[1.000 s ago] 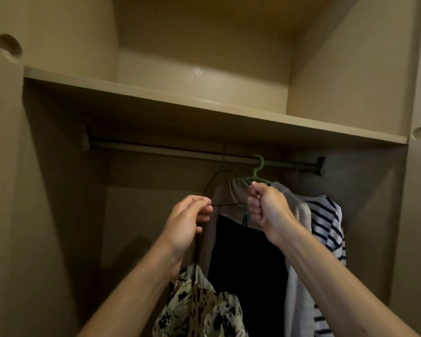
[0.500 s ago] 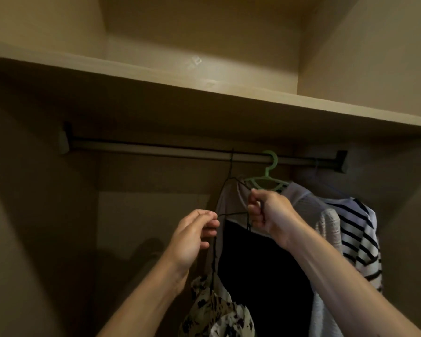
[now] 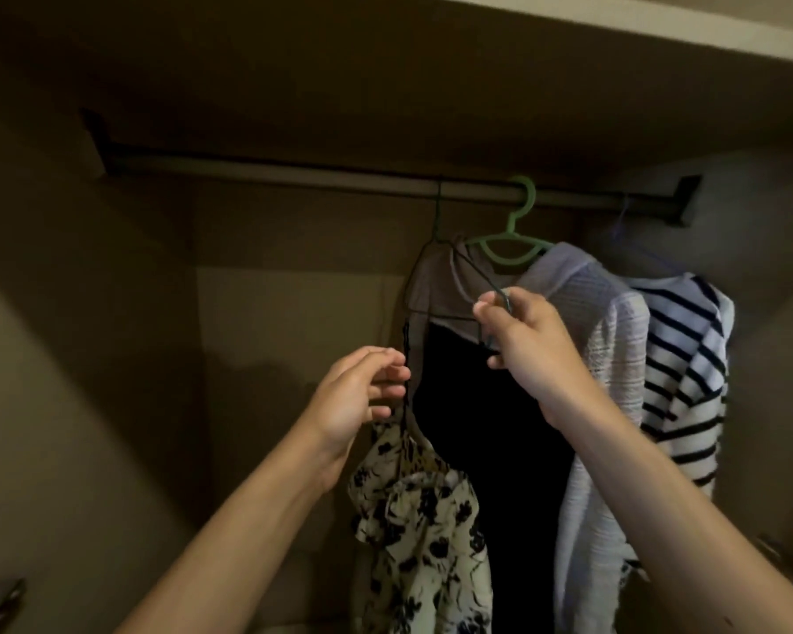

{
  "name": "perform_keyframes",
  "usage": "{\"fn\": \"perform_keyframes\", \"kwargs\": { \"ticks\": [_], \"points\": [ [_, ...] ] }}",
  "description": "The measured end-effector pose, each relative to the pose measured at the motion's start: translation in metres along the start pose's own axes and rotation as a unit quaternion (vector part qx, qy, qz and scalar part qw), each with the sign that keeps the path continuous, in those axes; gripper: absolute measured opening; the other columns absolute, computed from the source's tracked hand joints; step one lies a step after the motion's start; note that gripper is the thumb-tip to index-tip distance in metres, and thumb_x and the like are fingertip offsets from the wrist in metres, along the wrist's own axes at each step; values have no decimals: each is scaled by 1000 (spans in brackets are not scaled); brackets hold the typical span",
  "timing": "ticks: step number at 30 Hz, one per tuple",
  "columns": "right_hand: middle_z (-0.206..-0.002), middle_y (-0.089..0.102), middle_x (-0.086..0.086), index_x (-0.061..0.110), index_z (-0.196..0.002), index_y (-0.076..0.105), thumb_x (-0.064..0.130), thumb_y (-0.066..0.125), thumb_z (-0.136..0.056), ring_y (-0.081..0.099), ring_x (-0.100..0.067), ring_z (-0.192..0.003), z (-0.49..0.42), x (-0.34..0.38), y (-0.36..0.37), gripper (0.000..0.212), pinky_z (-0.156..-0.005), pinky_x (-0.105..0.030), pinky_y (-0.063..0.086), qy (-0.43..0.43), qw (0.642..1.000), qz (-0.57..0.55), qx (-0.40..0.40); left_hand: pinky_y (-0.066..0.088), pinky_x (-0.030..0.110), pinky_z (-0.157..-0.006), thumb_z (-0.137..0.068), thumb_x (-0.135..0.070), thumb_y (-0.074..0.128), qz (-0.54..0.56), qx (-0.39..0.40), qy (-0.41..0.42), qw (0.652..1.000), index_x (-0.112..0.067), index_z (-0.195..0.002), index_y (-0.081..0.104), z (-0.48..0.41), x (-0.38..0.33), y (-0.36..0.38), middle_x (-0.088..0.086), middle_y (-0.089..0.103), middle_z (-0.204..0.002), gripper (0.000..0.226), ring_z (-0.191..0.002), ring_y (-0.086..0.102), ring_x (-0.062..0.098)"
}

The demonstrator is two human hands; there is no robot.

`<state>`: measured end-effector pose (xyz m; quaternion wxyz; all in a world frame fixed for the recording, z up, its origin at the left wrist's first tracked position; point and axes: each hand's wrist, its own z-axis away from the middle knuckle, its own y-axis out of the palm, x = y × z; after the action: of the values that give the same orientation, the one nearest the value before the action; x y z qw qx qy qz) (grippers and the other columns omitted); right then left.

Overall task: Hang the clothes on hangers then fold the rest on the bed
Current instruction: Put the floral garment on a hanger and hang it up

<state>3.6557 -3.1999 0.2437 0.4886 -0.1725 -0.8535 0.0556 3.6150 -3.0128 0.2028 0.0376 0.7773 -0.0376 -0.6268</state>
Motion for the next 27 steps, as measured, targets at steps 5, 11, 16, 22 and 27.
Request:
{"fn": "perform_keyframes", "kwargs": {
  "ticks": [5, 11, 16, 22, 27],
  "points": [
    [-129, 52, -2, 38, -113, 54, 43, 66, -85, 58, -7, -110, 23, -22, -12, 31, -100, -41, 50, 14, 998, -53, -11, 42, 30, -77, -104, -23, 45, -9, -30, 7, 999, -16, -99, 66, 18, 11, 13, 5, 68, -98, 23, -95, 59, 21],
    [-137, 41, 2, 26, -137, 45, 18, 64, -98, 51, -6, -120, 93, -65, -6, 44, -97, -23, 41, 43, 987, -140, -59, 43, 31, -79, -104, -21, 47, -23, -122, 19, 992, -13, -103, 66, 65, 33, 24, 4, 69, -99, 21, -94, 61, 18],
    [-131, 50, 3, 28, -133, 49, 20, 62, -99, 54, 7, -109, 142, -82, 12, 37, -85, -15, 43, 101, 976, -183, 61, 43, 29, -74, -103, -15, 48, -27, -222, 18, 975, -16, -94, 66, 127, 61, 23, 1, 70, -93, 20, -92, 60, 18],
    [-113, 59, 8, 19, -124, 56, 9, 62, -98, 58, 17, -86, 192, -63, 46, 28, -77, -8, 45, 67, 957, -221, 178, 43, 35, -81, -99, -22, 56, -67, -334, 32, 940, -17, -92, 66, 230, 71, 15, 6, 71, -97, 13, -94, 62, 17],
    [-120, 60, 4, 19, -128, 56, 12, 64, -97, 60, 15, -89, 270, -24, 84, 33, -73, -5, 46, 69, 911, -269, 306, 45, 29, -77, -85, -34, 53, -113, -432, 37, 894, -14, -95, 66, 329, 68, 2, -2, 70, -92, 26, -90, 64, 12]
  ]
}}
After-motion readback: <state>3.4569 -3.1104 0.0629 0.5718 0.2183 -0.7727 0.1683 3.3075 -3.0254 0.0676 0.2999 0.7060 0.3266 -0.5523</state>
